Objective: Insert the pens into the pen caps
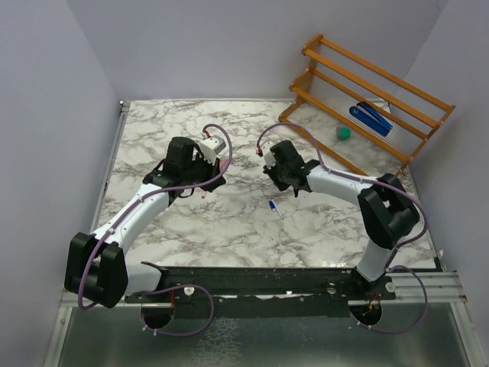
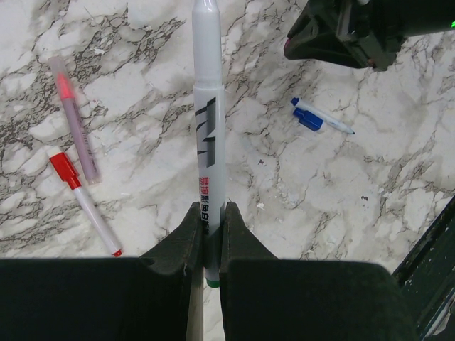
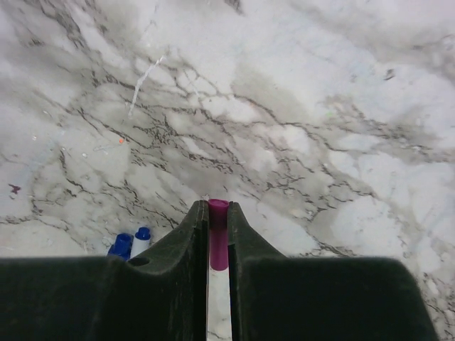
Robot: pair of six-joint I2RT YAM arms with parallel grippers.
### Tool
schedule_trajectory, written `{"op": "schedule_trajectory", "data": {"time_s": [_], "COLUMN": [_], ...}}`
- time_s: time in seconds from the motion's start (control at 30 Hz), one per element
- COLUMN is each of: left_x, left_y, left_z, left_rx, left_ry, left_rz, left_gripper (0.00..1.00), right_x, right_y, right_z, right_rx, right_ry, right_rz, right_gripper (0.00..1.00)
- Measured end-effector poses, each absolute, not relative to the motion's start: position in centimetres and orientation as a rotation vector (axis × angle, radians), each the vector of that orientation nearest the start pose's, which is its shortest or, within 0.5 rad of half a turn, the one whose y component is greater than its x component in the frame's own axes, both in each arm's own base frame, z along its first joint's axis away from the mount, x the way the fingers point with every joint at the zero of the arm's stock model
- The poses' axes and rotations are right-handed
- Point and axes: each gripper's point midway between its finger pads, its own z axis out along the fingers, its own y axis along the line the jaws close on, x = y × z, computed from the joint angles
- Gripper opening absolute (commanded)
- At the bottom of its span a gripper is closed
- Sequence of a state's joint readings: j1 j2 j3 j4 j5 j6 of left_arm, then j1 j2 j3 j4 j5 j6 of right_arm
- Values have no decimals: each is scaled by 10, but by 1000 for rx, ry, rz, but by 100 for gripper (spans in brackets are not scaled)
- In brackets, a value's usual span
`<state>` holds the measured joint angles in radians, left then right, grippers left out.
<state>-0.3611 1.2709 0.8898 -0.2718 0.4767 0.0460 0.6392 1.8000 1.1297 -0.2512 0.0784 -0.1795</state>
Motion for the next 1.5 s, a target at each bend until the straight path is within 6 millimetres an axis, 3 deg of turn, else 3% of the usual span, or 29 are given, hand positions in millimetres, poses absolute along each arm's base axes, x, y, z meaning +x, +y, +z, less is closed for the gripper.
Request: {"op": "schedule_trajectory", "data": {"time_s": [0.13, 0.43, 0.77, 0.97, 1.23, 1.5], "left_x": [299, 299, 280, 260, 256, 253], "left_y": [-198, -205, -232, -251, -258, -265], "left_z": [157, 164, 176, 178, 184, 212], "left_rx": [708, 718, 814, 897, 853, 742], "left_ry": [2111, 2078, 1962, 1917, 1876, 1737], "left_rz": [-704, -755, -954, -1055, -1118, -1210], "left_gripper": [0, 0, 0, 0, 0, 0], "right_x": [365, 371, 348, 337, 326, 310], "right_y": [241, 265, 301, 317, 331, 331], "right_z": [88, 225, 318, 349, 354, 354], "right_rx": [-874, -681, -619, -609, -608, -592], "right_ry": [2182, 1766, 1400, 1267, 1213, 1157], "right_rz": [128, 364, 692, 837, 978, 1076], "right_gripper": [4, 3, 2, 1, 1, 1]}}
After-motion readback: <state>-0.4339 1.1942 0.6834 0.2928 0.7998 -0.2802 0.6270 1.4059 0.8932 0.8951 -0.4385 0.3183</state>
